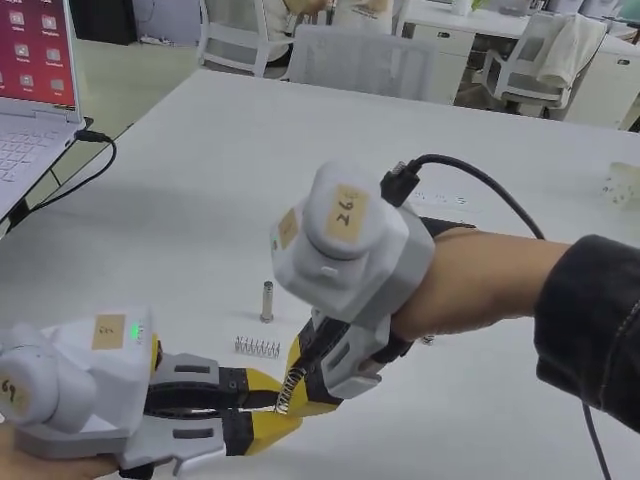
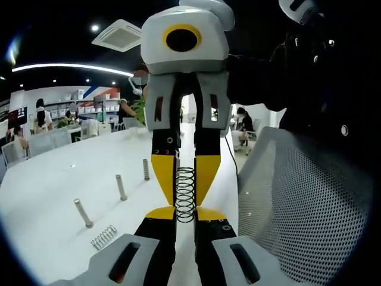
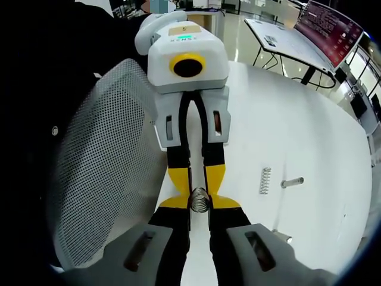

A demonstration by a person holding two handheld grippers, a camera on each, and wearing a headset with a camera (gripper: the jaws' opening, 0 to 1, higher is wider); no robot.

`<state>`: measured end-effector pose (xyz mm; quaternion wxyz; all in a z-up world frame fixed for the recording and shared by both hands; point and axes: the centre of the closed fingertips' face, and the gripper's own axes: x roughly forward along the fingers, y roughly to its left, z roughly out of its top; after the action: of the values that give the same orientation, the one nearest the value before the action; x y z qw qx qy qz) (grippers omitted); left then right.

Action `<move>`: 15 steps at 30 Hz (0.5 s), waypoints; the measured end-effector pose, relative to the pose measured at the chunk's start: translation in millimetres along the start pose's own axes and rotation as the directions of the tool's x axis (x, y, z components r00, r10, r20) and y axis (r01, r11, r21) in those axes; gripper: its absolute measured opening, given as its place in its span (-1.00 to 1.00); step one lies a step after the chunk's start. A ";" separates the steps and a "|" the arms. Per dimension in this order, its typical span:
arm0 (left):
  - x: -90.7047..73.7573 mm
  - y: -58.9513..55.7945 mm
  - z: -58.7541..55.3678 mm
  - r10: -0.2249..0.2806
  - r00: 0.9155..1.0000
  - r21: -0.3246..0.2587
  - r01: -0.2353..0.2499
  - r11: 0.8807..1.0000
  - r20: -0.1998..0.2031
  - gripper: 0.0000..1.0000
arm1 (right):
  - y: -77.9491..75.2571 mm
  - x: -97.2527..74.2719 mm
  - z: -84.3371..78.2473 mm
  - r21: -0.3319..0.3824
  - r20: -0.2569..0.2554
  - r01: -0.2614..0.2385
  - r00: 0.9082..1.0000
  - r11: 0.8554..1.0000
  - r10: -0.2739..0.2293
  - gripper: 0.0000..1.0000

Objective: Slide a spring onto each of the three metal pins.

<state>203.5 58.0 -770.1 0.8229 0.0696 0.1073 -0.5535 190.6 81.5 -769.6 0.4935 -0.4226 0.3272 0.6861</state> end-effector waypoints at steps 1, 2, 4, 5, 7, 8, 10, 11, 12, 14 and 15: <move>0.4 -0.2 0.1 -0.001 1.000 -0.003 0.001 1.000 0.000 -0.94 | 0.1 -0.1 -0.2 0.001 -0.001 -0.001 1.000 1.000 0.001 -0.83; 0.6 -0.3 0.3 -0.001 1.000 -0.004 0.001 1.000 0.001 -0.94 | 0.2 -0.2 -0.4 0.001 -0.002 -0.001 1.000 1.000 0.001 -0.83; 1.0 0.2 0.4 -0.001 1.000 -0.006 0.001 1.000 0.000 -0.93 | -0.4 -0.5 -0.9 0.001 -0.004 -0.001 1.000 1.000 0.001 -0.83; 1.2 0.5 0.4 -0.001 1.000 -0.008 0.001 1.000 0.000 -0.92 | -1.0 -0.8 -1.0 0.001 -0.004 0.001 1.000 1.000 -0.001 -0.83; 1.3 0.2 -1.4 -0.002 1.000 -0.012 0.002 1.000 -0.010 -0.88 | -1.9 -1.6 -0.8 0.004 -0.002 0.003 1.000 1.000 -0.003 -0.83; 1.2 0.2 -2.3 -0.002 1.000 -0.013 0.002 1.000 -0.013 -0.87 | -2.3 -1.9 -0.7 0.004 -0.001 0.004 1.000 1.000 -0.004 -0.83; 0.6 1.0 -2.7 0.002 1.000 -0.021 -0.002 1.000 -0.010 -0.86 | -2.8 -2.3 -0.6 0.007 0.000 0.004 1.000 1.000 -0.004 -0.83; 0.2 1.7 -2.5 0.005 1.000 -0.022 -0.005 1.000 -0.009 -0.86 | -3.2 -2.4 -0.7 0.006 0.000 0.006 1.000 1.000 -0.006 -0.83; -0.4 2.5 -2.5 0.009 1.000 -0.027 -0.010 1.000 -0.007 -0.85 | -3.7 -2.6 -1.6 0.006 -0.003 0.007 1.000 1.000 -0.007 -0.83; -1.2 3.9 -3.1 0.015 1.000 -0.032 -0.015 0.999 -0.004 -0.82 | -4.3 -3.1 -2.8 0.009 -0.005 0.008 1.000 1.000 -0.008 -0.83; -1.5 4.2 -3.6 0.016 1.000 -0.033 -0.016 0.999 -0.004 -0.81 | -4.8 -3.4 -3.5 0.011 -0.006 0.009 1.000 1.000 -0.008 -0.83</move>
<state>206.5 61.8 -773.2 0.8283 0.0580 0.1171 -0.5449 196.6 78.5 -768.2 0.4977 -0.4233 0.3305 0.6811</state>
